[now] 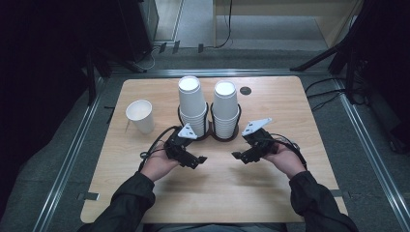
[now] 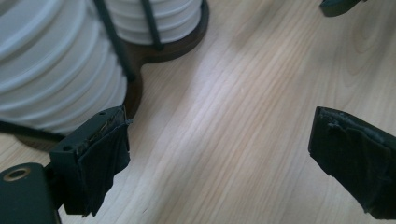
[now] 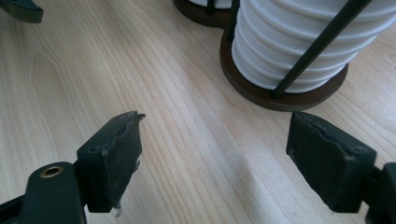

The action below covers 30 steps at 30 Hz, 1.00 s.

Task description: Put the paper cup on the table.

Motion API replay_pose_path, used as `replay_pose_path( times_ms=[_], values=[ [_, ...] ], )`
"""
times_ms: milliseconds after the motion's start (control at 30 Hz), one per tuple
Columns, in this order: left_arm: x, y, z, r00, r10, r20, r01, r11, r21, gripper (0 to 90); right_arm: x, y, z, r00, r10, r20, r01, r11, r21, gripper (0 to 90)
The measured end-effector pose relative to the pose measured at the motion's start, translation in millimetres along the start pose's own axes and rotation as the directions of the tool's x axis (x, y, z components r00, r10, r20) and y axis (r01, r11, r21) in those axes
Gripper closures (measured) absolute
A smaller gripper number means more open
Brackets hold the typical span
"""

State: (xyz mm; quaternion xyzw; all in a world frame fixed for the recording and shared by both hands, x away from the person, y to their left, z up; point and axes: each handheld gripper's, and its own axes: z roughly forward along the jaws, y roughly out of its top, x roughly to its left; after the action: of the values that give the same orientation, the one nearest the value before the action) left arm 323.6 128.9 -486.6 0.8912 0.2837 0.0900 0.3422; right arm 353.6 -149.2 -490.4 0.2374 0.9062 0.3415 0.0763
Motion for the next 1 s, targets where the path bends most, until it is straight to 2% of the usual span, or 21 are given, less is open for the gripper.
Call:
replay_pose_path(
  times_ms=[200,433,733,1000],
  values=[
    [-7.6,7.5,1.5,0.9992,0.021,0.034,-0.02,0.9996,-0.018,5.6,3.8,-2.3,-2.0,1.0,-0.008,0.002,0.008,1.0,0.001,18.4],
    [-11.5,12.9,4.9,0.9984,0.037,0.042,-0.036,0.9992,-0.019,5.6,6.0,-6.3,-5.2,1.0,-0.005,0.007,0.005,1.0,-0.001,18.4],
    [-16.2,18.4,9.6,0.9958,0.076,0.05,-0.076,0.9971,-0.006,5.6,6.2,-12.0,-8.8,0.9997,0.006,0.022,-0.007,1.0,0.009,18.4],
    [-11.9,17.5,10.8,0.9965,0.066,0.052,-0.066,0.9978,-0.001,5.6,4.5,-15.1,-11.1,0.9994,0.015,0.029,-0.016,1.0,0.007,18.4]
  ],
)
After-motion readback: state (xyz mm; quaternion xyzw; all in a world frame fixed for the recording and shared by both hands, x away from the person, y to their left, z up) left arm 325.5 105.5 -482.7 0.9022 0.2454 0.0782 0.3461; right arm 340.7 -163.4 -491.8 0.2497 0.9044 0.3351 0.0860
